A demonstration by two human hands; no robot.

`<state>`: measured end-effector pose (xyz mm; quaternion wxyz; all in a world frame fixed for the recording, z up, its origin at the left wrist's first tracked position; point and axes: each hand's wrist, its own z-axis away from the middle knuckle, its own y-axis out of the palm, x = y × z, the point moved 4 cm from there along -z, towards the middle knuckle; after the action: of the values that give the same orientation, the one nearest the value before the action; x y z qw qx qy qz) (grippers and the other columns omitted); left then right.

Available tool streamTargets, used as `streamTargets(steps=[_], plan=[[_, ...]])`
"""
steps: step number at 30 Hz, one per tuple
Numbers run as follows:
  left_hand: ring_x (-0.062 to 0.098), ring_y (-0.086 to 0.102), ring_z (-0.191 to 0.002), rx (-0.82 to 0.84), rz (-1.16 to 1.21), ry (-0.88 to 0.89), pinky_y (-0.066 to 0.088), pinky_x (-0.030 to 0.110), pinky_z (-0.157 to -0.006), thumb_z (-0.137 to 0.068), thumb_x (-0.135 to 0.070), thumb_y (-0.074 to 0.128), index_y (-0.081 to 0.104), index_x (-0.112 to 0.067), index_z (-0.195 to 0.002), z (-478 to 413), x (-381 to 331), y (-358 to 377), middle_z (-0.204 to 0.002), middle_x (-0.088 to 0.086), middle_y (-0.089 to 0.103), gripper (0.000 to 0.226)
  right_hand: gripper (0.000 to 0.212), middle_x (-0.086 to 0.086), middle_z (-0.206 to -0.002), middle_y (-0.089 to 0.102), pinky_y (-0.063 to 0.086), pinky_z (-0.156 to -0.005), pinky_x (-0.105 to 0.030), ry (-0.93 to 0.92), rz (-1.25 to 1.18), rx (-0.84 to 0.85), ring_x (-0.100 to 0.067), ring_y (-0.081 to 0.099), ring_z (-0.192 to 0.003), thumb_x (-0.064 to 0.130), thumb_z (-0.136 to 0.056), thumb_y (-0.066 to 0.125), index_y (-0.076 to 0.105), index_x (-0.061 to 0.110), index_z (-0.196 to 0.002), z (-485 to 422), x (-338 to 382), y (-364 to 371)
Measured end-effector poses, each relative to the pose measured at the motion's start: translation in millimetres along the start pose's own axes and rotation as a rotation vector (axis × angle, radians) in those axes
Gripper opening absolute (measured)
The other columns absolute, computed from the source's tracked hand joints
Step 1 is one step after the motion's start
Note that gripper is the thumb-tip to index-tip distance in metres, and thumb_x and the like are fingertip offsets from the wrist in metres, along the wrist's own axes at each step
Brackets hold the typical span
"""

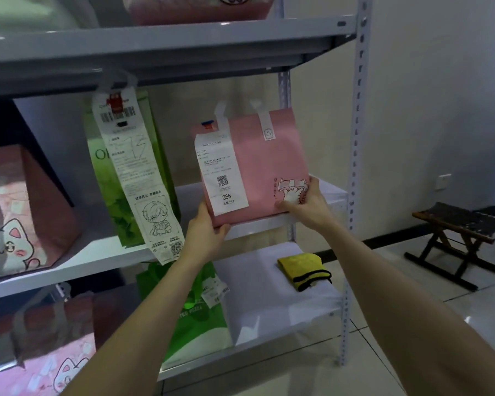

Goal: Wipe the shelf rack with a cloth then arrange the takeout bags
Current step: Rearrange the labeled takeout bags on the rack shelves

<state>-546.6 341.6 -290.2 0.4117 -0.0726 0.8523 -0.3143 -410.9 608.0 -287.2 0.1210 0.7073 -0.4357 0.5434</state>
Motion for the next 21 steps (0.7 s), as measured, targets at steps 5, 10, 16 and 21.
streamTargets(steps=[5, 10, 16, 21], plan=[[0.018, 0.055, -0.145, -0.049, 0.048, -0.006, 0.046, 0.033, -0.116, -0.099, -0.022, 0.079, 0.024, -0.023, -0.170, 35.7, -7.1, -24.7, -0.164, -0.001, 0.051, 0.090, 0.090, 0.004, -0.134, 0.058, 0.054, -0.101, -0.040, -0.044, -0.050, -0.364, -0.018, 0.060, -0.123, 0.063, -0.086, 0.077, 0.036, 0.022, -0.155, 41.9, 17.7, -10.8], [0.006, 0.067, -0.106, -0.504, 0.118, 0.142, 0.064, 0.025, -0.079, -0.097, -0.018, 0.075, 0.055, -0.038, -0.132, 98.0, 27.5, -86.1, -0.120, -0.015, 0.064, 0.045, 0.015, 0.009, -0.097, 0.061, 0.052, -0.076, -0.022, -0.615, -0.093, -0.544, -0.007, 0.061, -0.088, 0.030, -0.098, 0.066, 0.060, 0.021, -0.108, 114.1, 89.0, 53.2], [0.022, 0.052, -0.142, -0.435, 0.076, -0.122, 0.046, 0.042, -0.118, -0.087, -0.020, 0.085, 0.035, -0.017, -0.161, 58.7, 77.4, -139.2, -0.156, 0.005, 0.051, 0.089, 0.067, 0.000, -0.145, 0.053, 0.052, -0.105, -0.034, -0.353, 0.076, 0.123, -0.014, 0.056, -0.128, 0.049, -0.095, 0.072, 0.042, 0.021, -0.148, 108.0, 146.8, 190.6], [0.015, 0.065, -0.120, -0.148, 0.047, -0.116, 0.054, 0.032, -0.097, -0.088, -0.025, 0.088, 0.025, -0.023, -0.165, 35.4, 92.4, -140.3, -0.133, -0.010, 0.064, 0.099, 0.102, -0.011, -0.154, 0.057, 0.055, -0.091, -0.040, -0.071, 0.182, 0.374, -0.032, 0.064, -0.129, 0.036, -0.101, 0.070, -0.004, 0.021, -0.169, 82.1, 136.6, 225.0]])
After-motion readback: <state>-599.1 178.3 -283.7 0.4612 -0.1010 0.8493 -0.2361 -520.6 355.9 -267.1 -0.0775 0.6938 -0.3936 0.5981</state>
